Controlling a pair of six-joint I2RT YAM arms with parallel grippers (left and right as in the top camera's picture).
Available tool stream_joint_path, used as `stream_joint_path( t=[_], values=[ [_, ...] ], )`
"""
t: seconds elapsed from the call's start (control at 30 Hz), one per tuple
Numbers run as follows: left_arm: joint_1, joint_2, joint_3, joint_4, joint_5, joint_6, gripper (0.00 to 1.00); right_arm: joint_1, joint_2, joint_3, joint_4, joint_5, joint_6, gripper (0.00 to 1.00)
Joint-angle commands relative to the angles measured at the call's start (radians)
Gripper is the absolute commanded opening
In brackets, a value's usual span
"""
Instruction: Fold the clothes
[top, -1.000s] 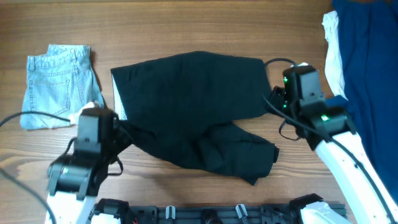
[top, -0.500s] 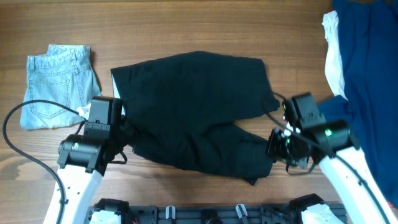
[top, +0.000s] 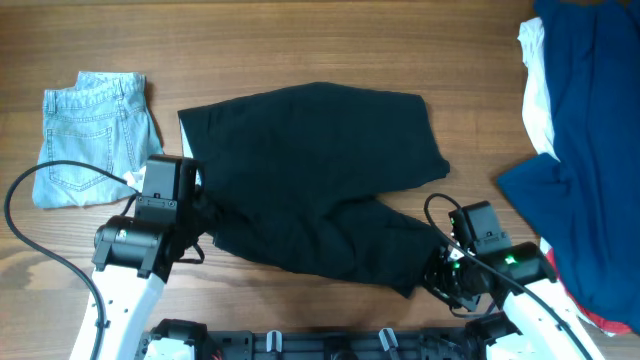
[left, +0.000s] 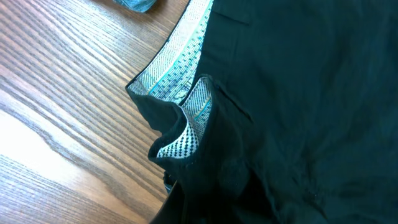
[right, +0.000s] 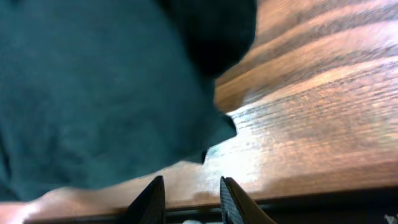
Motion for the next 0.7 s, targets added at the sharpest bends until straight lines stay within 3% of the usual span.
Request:
stream_joint_path(
  t=[0.0, 0.1, 0.17, 0.2, 0.57, 0.67],
  values=[
    [0.004, 0.001, 0.018, 0.000, -0.013, -0.013, 0.04, -0.002, 0.016, -0.073, 0.063, -0.029, 0.066, 0.30],
    [0.004, 0.001, 0.018, 0.000, -0.013, -0.013, 0.04, -0.002, 0.026, -0.079, 0.117, -0.037, 0.078, 0.34],
    [0.004, 0.001, 0.018, 0.000, -0.013, -0.013, 0.04, -0.001, 0.035, -0.079, 0.150, -0.040, 0.084, 0.48],
    [0.004, 0.001, 0.018, 0.000, -0.013, -0.013, 0.04, -0.001, 0.040, -0.079, 0.159, -0.043, 0.087, 0.50],
    [0.004, 0.001, 0.018, 0.000, -0.013, -0.013, 0.04, -0.001, 0.187, -0.080, 0.271, -0.042, 0.101, 0.52],
    [0.004, 0.001, 0.018, 0.000, -0.013, -0.013, 0.04, -0.001, 0.238, -0.080, 0.290, -0.047, 0.101, 0.45]
  ],
)
